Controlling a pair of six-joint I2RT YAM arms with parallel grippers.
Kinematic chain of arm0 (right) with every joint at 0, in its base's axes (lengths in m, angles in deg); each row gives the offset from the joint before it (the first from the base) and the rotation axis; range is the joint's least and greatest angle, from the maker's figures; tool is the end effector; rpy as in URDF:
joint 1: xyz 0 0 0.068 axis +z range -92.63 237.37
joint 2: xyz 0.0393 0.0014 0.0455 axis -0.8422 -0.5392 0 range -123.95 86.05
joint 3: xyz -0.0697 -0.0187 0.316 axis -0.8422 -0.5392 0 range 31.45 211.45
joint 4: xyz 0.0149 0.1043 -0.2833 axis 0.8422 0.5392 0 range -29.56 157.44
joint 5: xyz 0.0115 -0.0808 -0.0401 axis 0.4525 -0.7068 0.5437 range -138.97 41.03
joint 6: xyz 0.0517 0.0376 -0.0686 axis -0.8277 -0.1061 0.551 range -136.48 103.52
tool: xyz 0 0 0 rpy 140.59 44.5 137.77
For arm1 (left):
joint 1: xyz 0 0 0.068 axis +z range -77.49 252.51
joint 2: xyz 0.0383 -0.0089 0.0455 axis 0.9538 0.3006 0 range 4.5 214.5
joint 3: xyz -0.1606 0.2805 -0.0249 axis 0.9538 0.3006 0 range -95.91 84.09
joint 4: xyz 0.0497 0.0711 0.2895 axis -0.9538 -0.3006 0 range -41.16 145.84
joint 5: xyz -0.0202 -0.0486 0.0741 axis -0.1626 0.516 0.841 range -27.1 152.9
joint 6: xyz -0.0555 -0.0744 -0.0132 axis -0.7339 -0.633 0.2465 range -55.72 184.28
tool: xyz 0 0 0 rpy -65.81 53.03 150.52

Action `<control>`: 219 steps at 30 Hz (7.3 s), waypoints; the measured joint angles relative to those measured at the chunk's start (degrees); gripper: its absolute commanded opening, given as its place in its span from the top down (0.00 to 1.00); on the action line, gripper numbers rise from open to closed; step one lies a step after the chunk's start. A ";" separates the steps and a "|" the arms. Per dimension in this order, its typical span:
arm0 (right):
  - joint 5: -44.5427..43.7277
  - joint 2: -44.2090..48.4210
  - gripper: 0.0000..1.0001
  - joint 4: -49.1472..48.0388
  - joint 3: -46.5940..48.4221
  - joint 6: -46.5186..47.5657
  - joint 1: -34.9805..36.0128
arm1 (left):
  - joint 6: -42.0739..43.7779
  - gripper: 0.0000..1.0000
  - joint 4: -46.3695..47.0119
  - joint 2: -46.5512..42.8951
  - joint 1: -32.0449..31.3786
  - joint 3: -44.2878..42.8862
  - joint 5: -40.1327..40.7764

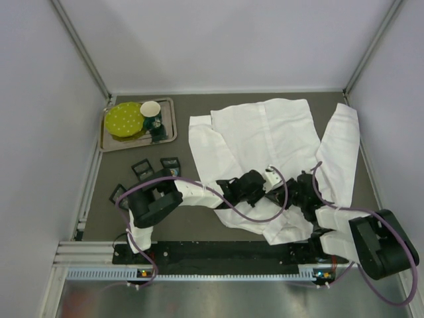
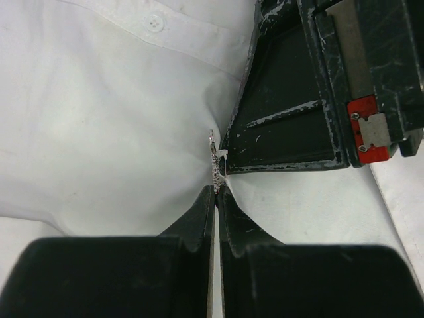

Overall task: Remove the brooch from the garment
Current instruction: Remove the brooch from the clothes.

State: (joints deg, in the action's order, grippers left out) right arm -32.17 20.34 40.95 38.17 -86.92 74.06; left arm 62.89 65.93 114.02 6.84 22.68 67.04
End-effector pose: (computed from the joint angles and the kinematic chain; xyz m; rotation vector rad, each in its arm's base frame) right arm 0.1934 0.0835 0.0876 0.9677 2.2918 1.0720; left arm 0.2064 -0.4418 0.1402 1.1844 1.9610 -0.5477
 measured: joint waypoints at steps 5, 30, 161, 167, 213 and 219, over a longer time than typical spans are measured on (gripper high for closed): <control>0.66 -1.73 0.92 -2.62 -0.02 1.03 0.00 | 0.02 1.00 -1.07 0.33 0.26 -0.85 -0.20; -1.25 1.11 0.92 -2.10 -0.85 1.53 0.00 | -0.46 1.00 -2.38 0.68 0.39 -1.86 -0.50; -1.38 17.57 0.73 19.56 8.79 11.65 -0.48 | 0.37 1.00 -7.32 1.86 1.03 -5.44 -1.42; -1.11 12.98 0.58 25.11 10.60 9.22 -0.63 | 3.08 1.00 -7.78 1.75 0.39 -5.44 0.85; 3.61 -0.46 0.80 24.50 14.49 1.36 -0.44 | 11.02 1.00 -12.57 1.79 -4.76 -6.10 15.13; 3.89 -0.44 0.78 24.04 14.49 1.09 -0.35 | 11.69 1.00 -13.33 2.27 -5.22 -6.84 15.74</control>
State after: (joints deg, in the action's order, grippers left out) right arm -28.28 19.90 64.99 52.66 -85.82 73.71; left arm 74.58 52.59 116.29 1.61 15.84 82.78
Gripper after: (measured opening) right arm 0.216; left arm 0.045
